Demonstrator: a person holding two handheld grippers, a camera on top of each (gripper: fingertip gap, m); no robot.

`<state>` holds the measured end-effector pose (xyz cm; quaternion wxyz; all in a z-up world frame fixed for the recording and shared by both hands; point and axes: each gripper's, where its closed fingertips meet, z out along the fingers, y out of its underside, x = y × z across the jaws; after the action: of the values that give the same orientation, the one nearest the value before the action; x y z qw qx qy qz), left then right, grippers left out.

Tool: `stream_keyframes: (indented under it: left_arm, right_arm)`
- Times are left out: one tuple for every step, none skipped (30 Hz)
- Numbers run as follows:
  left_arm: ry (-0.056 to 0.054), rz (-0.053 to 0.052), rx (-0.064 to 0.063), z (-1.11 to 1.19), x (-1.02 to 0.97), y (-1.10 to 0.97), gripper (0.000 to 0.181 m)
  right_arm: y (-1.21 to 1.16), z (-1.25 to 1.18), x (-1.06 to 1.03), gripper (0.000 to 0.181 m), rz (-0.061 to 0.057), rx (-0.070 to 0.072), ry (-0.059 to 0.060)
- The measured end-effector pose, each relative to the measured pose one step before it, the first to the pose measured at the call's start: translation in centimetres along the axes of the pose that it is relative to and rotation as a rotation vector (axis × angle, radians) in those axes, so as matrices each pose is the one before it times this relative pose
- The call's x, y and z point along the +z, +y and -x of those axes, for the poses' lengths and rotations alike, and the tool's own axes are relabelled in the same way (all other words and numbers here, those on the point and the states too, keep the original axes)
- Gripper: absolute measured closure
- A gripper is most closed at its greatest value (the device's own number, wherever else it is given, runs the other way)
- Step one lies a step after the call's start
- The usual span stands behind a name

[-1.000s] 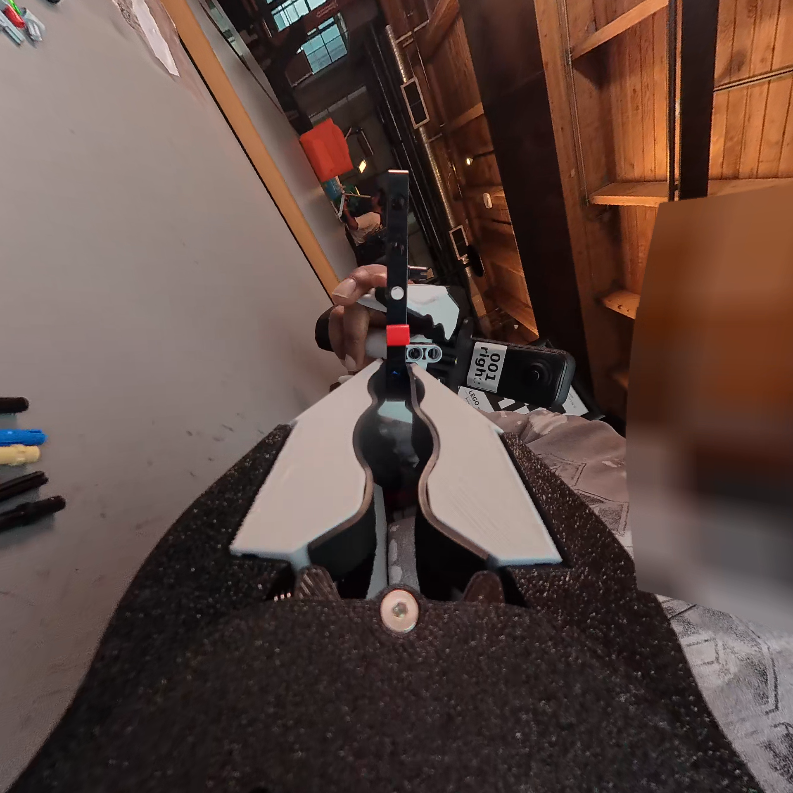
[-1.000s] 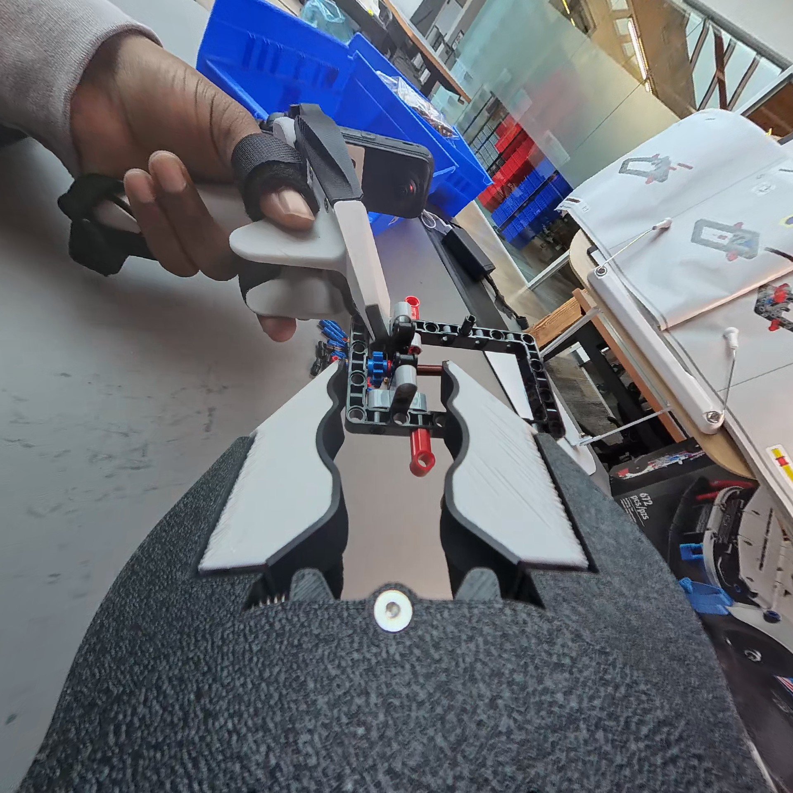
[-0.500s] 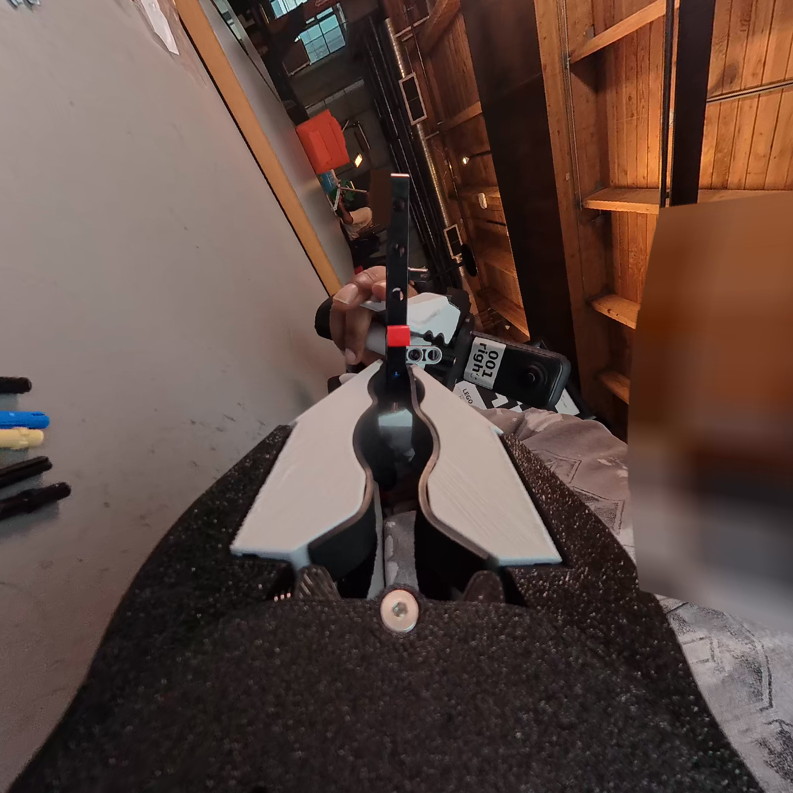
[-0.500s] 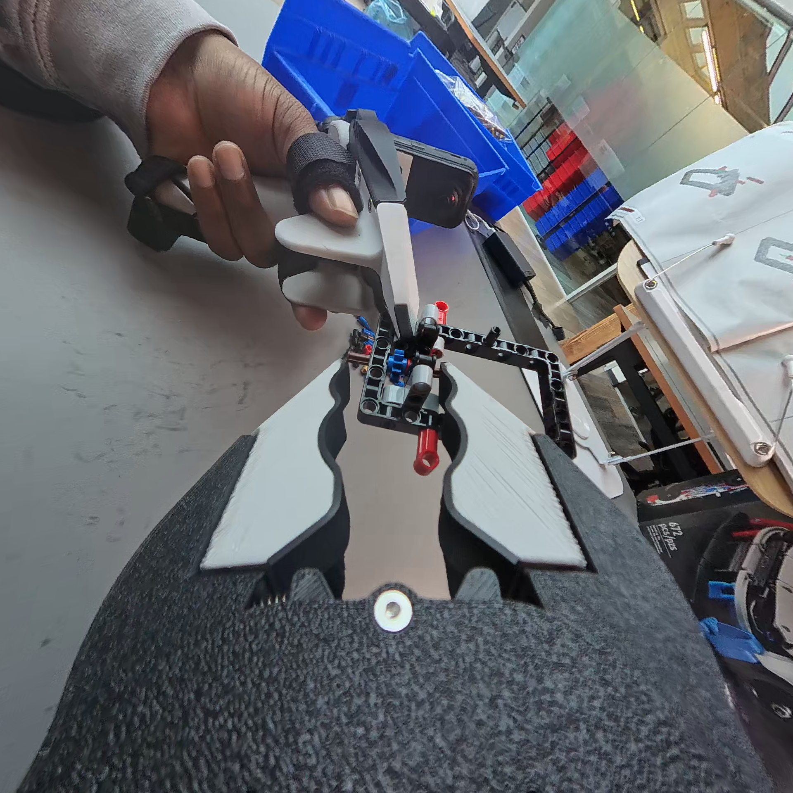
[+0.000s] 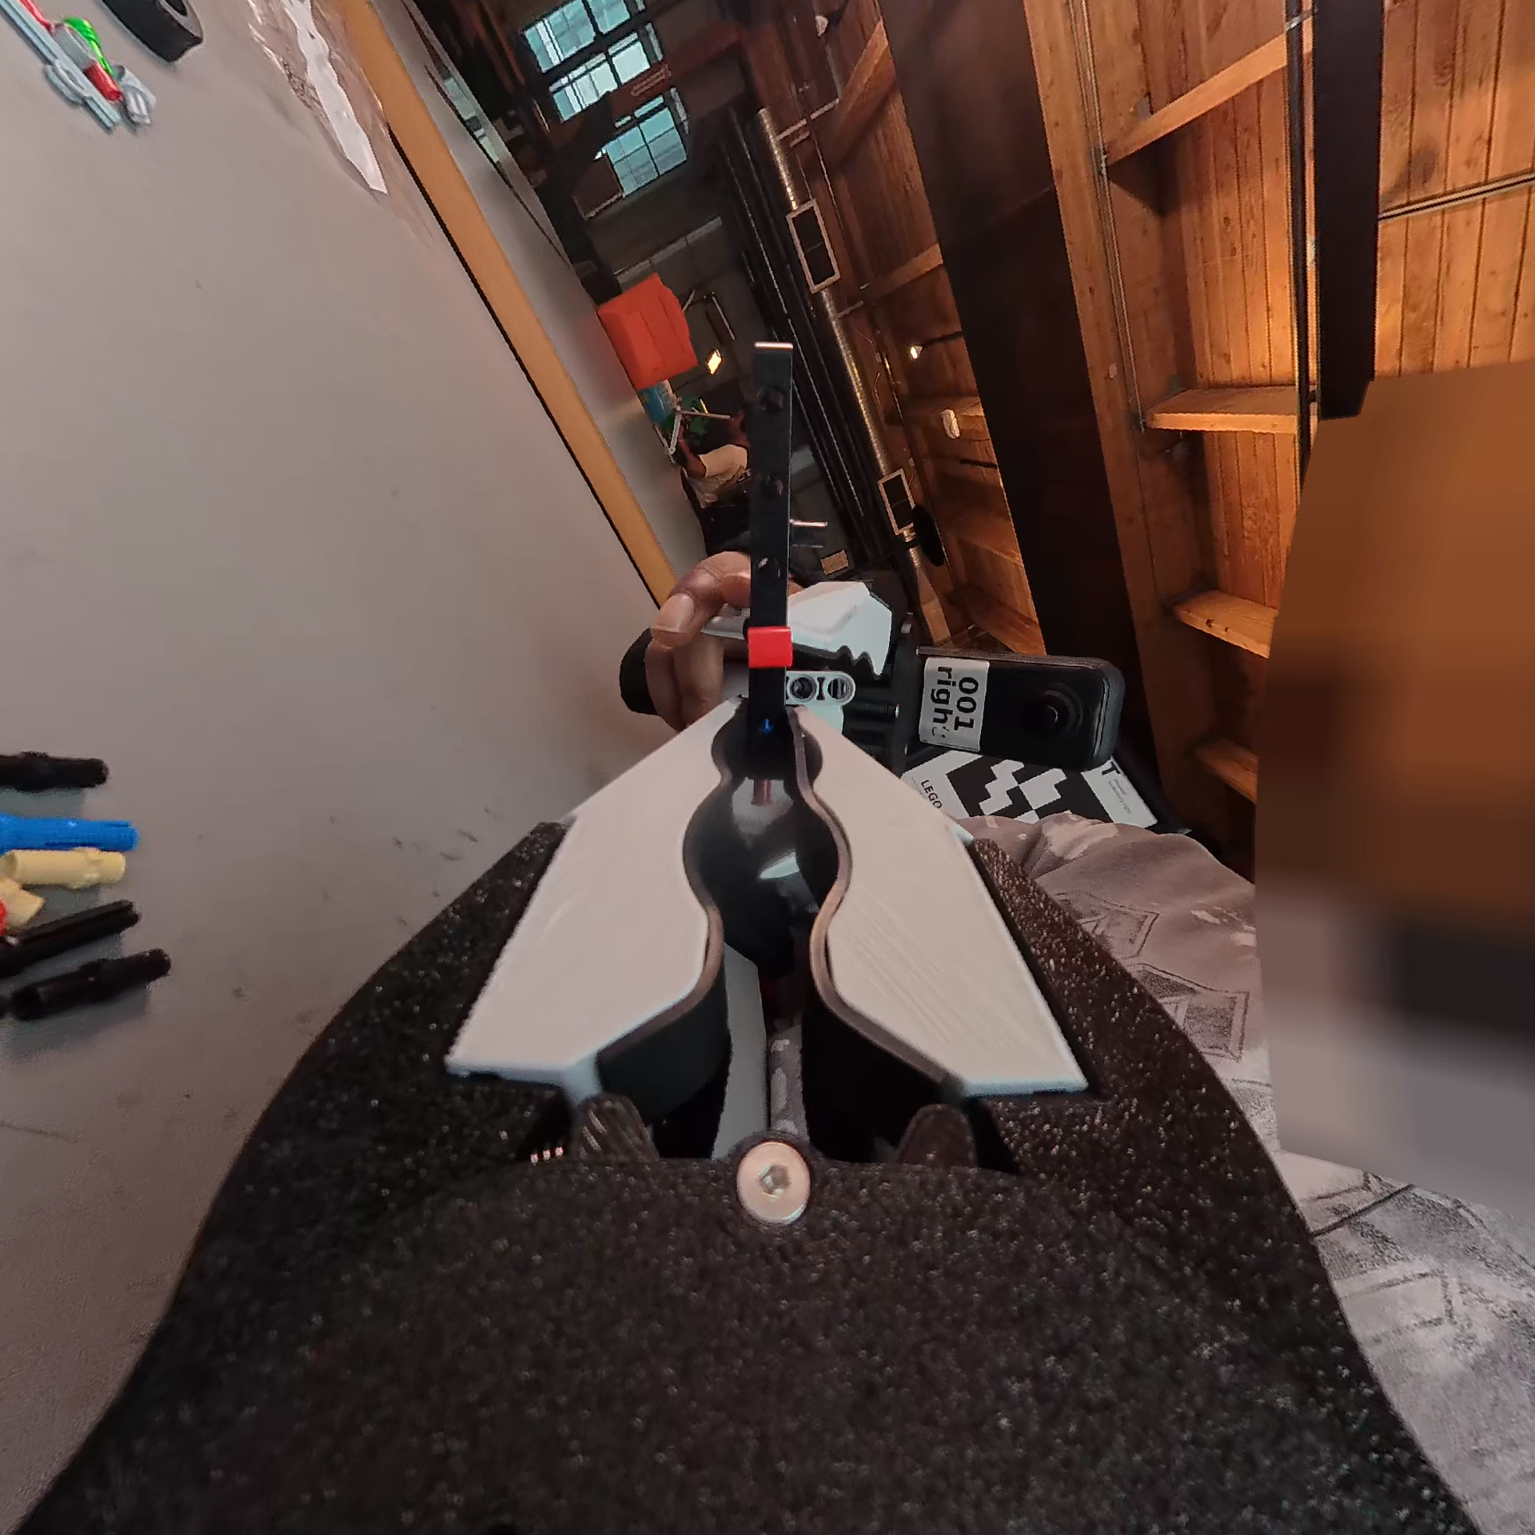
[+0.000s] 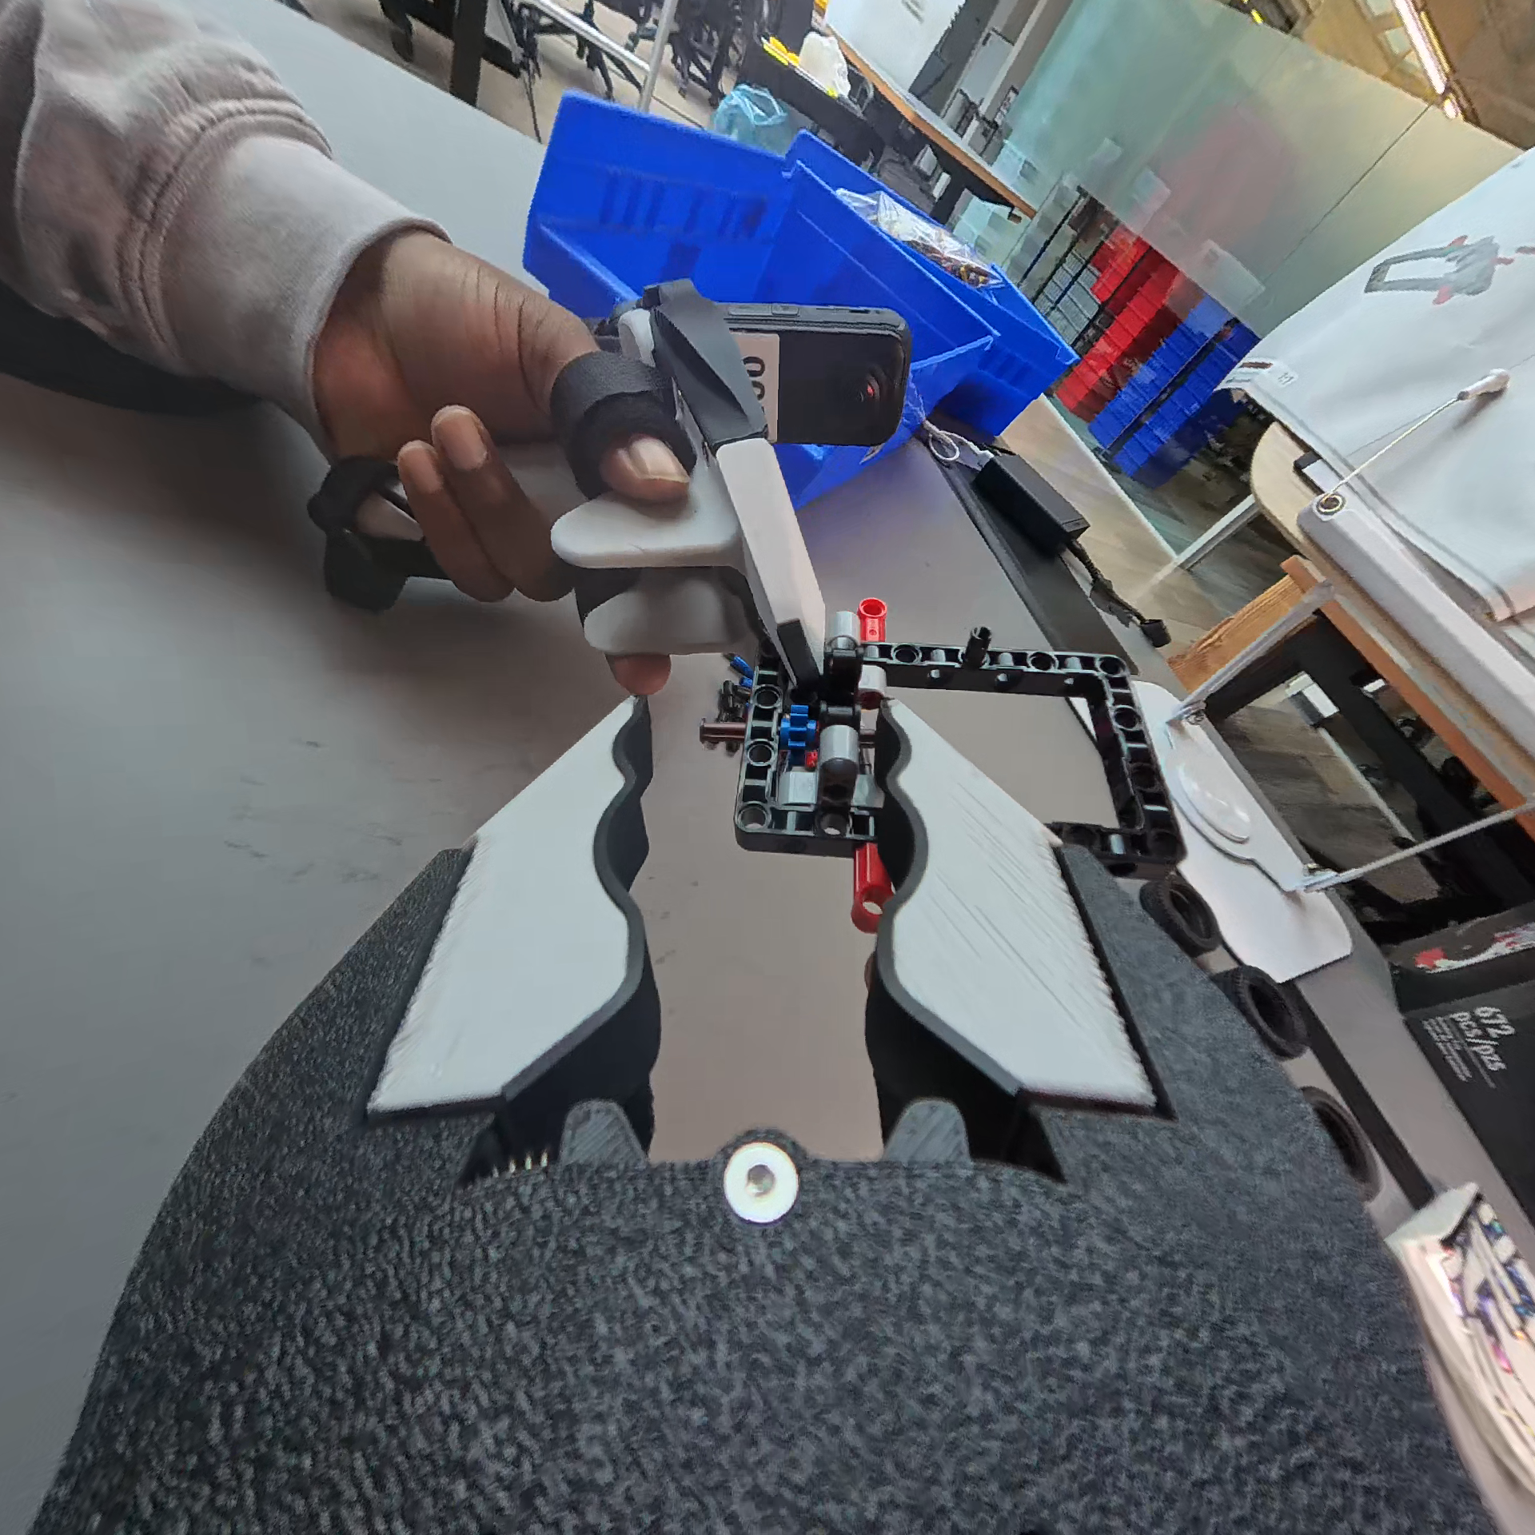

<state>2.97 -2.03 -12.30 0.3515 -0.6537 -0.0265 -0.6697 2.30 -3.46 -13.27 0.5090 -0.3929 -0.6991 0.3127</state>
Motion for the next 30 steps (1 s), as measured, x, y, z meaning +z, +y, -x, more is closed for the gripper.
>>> stream_keyframes:
  left_arm:
    - [-0.003,0.0067,0.0112,-0.056,0.029,0.066,0.177]
    - [-0.0009,0.01,0.0071,-0.016,0.012,0.12,0.178]
    - [-0.0042,0.0085,0.0052,0.066,0.0,0.127,0.178]
    - [-0.0093,0.0043,0.0049,0.151,0.005,0.075,0.178]
    - [-0.0075,-0.0023,0.0024,0.119,0.013,-0.049,0.178]
    - [-0.0034,-0.0008,0.0058,0.049,0.039,-0.146,0.178]
    - [-0.0002,0.009,0.0144,-0.037,0.019,-0.172,0.177]
    - [0.0039,0.0021,0.019,-0.18,-0.043,-0.364,0.177]
    - [0.0061,-0.0072,0.0234,-0.309,-0.1,-0.489,0.177]
    - [0.0001,-0.0131,0.0303,-0.238,-0.18,-0.481,0.177]
    - [-0.0104,-0.0303,0.0302,-0.049,-0.29,-0.589,0.176]
    - [-0.0133,-0.0427,0.0226,0.094,-0.345,-0.66,0.176]
    - [-0.0111,-0.0524,0.0154,0.115,-0.367,-0.715,0.176]
    - [-0.0043,-0.0551,0.0101,0.031,-0.337,-0.741,0.175]
    - [0.0015,-0.0493,0.008,-0.067,-0.266,-0.671,0.175]
    - [-0.0001,-0.0422,0.0125,-0.07,-0.185,-0.577,0.171]
    - [-0.0019,-0.0337,0.0191,-0.108,-0.088,-0.457,0.175]
    - [0.002,-0.0227,0.0199,-0.198,-0.013,-0.278,0.175]
    - [0.0086,-0.0144,0.0167,-0.345,0.063,-0.134,0.174]
    - [0.0132,-0.011,0.0139,-0.437,0.105,-0.069,0.174]
    - [0.0139,-0.0087,0.0135,-0.462,0.098,-0.023,0.174]
    - [0.0092,-0.0049,0.0141,-0.383,0.097,0.025,0.176]
    - [0.0019,0.0003,0.0143,-0.246,0.082,0.047,0.176]
    - [-0.0015,0.0048,0.0141,-0.154,0.048,0.07,0.174]
    - [0.0007,0.0071,0.0107,-0.147,0.027,0.058,0.174]
    - [0.002,0.0017,0.0076,-0.136,-0.004,-0.031,0.176]
    - [0.0072,-0.004,0.0059,-0.197,-0.02,-0.12,0.176]
    - [0.0119,-0.0008,0.0027,-0.255,0.008,-0.066,0.176]
    - [0.0085,0.0032,0.003,-0.218,0.048,-0.023,0.177]
    - [0.003,0.0041,0.0081,-0.167,0.04,0.006,0.176]
  right_arm:
    - [-0.129,0.032,-0.115,0.129,-0.0153,0.0365,-0.0094]
    - [-0.119,0.095,-0.122,0.131,-0.0139,0.0423,-0.0164]
    - [0.059,0.092,-0.066,0.132,-0.0022,0.0312,-0.0134]
    - [0.138,0.086,-0.008,0.131,0.0016,0.025,-0.0134]
    - [-0.016,0.034,0.026,0.127,-0.0069,0.0407,-0.0181]
    - [-0.164,-0.142,0.033,0.125,-0.0088,0.051,-0.0131]
    - [-0.284,-0.37,-0.037,0.127,-0.0076,0.0185,0.0057]
    - [-0.515,-0.553,-0.131,0.127,-0.0122,-0.0122,0.0286]
    - [-0.812,-1.191,-0.389,0.125,-0.023,-0.0382,0.0747]
    - [-0.883,-1.353,-0.645,0.126,-0.0234,-0.0569,0.083]
    - [-0.96,-1.308,-0.778,0.132,-0.0281,-0.0464,0.0789]
    - [-0.911,-0.866,-0.68,0.14,-0.0322,-0.0014,0.0493]
    - [-0.503,-0.397,-0.43,0.15,-0.0192,0.055,0.0194]
    - [-0.01,0.157,-0.127,0.153,-0.0085,0.0989,-0.0132]
    - [0.534,0.479,0.172,0.156,0.0026,0.1231,-0.0315]
    - [1.072,0.481,0.438,0.157,0.0198,0.1191,-0.0351]
    - [1.316,0.429,0.644,0.157,0.032,0.0992,-0.0377]
    - [0.943,0.335,0.7,0.156,0.02,0.081,-0.0316]
    - [0.288,0.433,0.654,0.155,-0.0078,0.0744,-0.0362]
    - [-0.073,0.26,0.608,0.153,-0.0151,0.0634,-0.0241]
    - [-0.175,0.134,0.575,0.151,-0.0097,0.0443,-0.0151]
    - [-0.264,0.303,0.499,0.151,-0.0081,0.0286,-0.0226]
    - [-0.452,0.329,0.339,0.153,-0.0182,0.0225,-0.0204]
    - [-0.52,0.214,0.178,0.158,-0.023,0.0176,-0.012]
    - [-0.488,0.048,0.066,0.163,-0.0229,0.0164,-0.0044]
    - [-0.387,-0.13,-0.003,0.169,-0.0177,0.0164,0.0032]
    - [-0.195,-0.136,-0.035,0.176,-0.0071,0.008,0.0049]
    - [-0.18,0.136,-0.057,0.176,-0.0099,-0.0047,-0.0089]
    - [-0.045,0.141,-0.065,0.177,-0.0045,-0.0084,-0.0054]
    - [0.018,0.071,-0.038,0.177,0.0005,-0.0035,-0.0029]
